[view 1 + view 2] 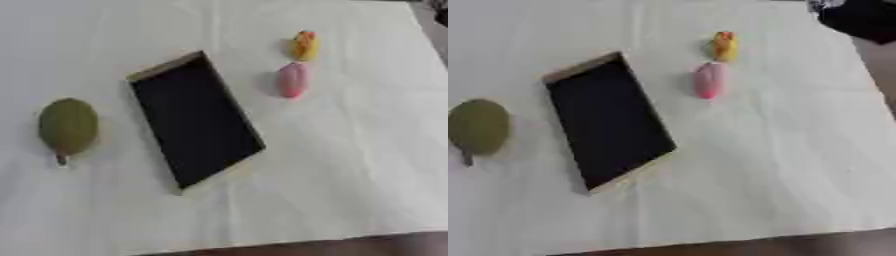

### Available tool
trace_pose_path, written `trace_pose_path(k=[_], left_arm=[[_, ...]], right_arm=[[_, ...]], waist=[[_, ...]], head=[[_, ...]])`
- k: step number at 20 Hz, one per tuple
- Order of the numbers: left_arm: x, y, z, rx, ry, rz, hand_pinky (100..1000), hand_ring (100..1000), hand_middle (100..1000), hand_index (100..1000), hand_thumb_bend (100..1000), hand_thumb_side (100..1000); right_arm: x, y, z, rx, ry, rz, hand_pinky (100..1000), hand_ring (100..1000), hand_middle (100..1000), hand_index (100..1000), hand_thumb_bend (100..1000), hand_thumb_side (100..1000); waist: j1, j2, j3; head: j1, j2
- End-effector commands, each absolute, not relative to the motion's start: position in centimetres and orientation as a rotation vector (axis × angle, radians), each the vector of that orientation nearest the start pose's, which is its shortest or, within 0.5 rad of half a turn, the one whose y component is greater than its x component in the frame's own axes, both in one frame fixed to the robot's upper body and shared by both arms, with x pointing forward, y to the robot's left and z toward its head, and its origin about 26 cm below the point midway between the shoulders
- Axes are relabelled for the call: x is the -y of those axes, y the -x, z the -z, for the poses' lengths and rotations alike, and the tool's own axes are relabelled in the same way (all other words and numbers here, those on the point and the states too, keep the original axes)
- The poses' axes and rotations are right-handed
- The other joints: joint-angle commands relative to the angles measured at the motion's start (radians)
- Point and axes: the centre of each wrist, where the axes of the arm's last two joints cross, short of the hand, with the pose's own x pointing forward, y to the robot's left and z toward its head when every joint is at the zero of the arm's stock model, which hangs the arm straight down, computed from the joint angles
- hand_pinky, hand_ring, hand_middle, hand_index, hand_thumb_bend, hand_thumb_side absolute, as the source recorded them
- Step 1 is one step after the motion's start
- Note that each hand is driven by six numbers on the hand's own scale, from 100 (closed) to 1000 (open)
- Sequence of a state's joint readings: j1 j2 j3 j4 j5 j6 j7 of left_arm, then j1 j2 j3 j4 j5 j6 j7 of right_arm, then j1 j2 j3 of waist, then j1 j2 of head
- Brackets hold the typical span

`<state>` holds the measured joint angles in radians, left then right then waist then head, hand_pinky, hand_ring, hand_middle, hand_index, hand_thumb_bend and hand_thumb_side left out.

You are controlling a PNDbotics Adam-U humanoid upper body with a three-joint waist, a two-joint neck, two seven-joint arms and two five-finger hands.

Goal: Pick up objects on the table and place them in the box.

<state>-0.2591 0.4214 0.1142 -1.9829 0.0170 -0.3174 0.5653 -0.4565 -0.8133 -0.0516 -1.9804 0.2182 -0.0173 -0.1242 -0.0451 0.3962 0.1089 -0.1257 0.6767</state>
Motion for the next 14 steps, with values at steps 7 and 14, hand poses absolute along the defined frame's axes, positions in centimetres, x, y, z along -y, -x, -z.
trace_pose_path(k=[7,14], left_arm=[[-30.9,-29.2,-21.4,-3.489,0.662,0.385,688,790,808,826,508,652],[-30.7,-29.3,-21.4,-3.502,0.648,0.371,688,791,808,826,506,653]], right_arm=[[31.8,-28.9,-32.1,-3.15,-1.288,1.026,889,744,671,814,100,305],[30.6,-28.8,-34.0,-2.953,-1.344,1.324,888,764,700,828,100,272]], waist=[[0.001,-0.021,-0.001],[0.0,-0.024,0.003]], head=[[-0.001,-0.001],[-0.009,0.005]])
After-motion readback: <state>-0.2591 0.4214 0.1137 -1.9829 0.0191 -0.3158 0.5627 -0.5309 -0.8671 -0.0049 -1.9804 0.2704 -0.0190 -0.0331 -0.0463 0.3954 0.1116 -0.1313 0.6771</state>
